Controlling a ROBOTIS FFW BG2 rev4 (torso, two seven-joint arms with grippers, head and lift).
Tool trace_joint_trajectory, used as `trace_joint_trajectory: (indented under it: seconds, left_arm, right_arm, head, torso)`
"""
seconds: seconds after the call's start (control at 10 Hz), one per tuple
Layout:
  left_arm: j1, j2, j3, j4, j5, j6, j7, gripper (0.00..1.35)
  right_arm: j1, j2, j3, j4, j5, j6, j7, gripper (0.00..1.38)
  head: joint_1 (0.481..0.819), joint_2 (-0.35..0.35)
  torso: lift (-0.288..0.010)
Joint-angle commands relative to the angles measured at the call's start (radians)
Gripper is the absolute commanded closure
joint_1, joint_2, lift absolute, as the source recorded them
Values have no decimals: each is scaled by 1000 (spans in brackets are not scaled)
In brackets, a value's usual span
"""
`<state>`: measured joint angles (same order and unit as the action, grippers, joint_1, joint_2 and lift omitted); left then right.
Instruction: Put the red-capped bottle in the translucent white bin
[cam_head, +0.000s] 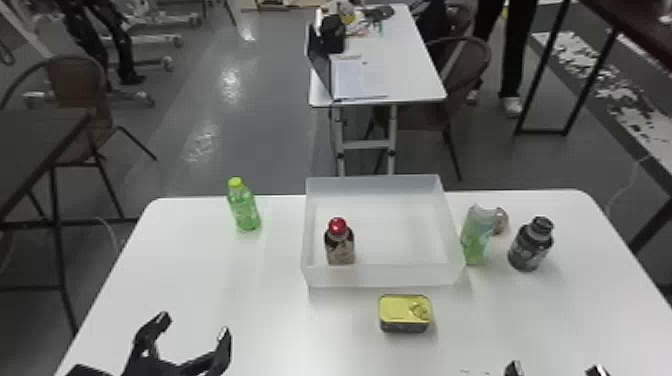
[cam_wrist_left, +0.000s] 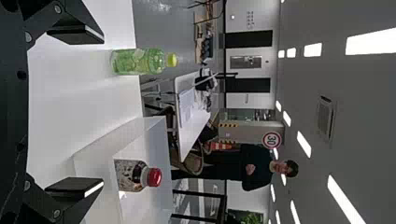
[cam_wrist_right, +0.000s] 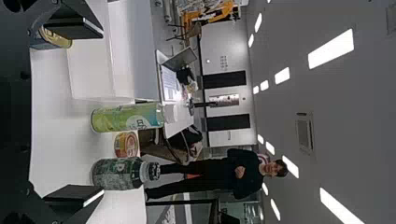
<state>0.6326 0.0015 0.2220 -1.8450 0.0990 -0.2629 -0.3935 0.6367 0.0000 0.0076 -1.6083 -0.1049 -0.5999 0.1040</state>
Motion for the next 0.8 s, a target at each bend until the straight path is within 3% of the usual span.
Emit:
trace_joint_trajectory:
  seconds: [0.0,0.7]
  left_arm:
    - [4,-4,-9,3,8,-4,-1,214]
    - [4,22,-38,3,25,11,18,214]
  right_arm:
    - [1,1,0,-1,1,0,0,119]
    - [3,1,0,-1,-1,6,0,116]
  head:
    - [695,89]
    - [695,73]
  torso:
    - [0]
    - [0]
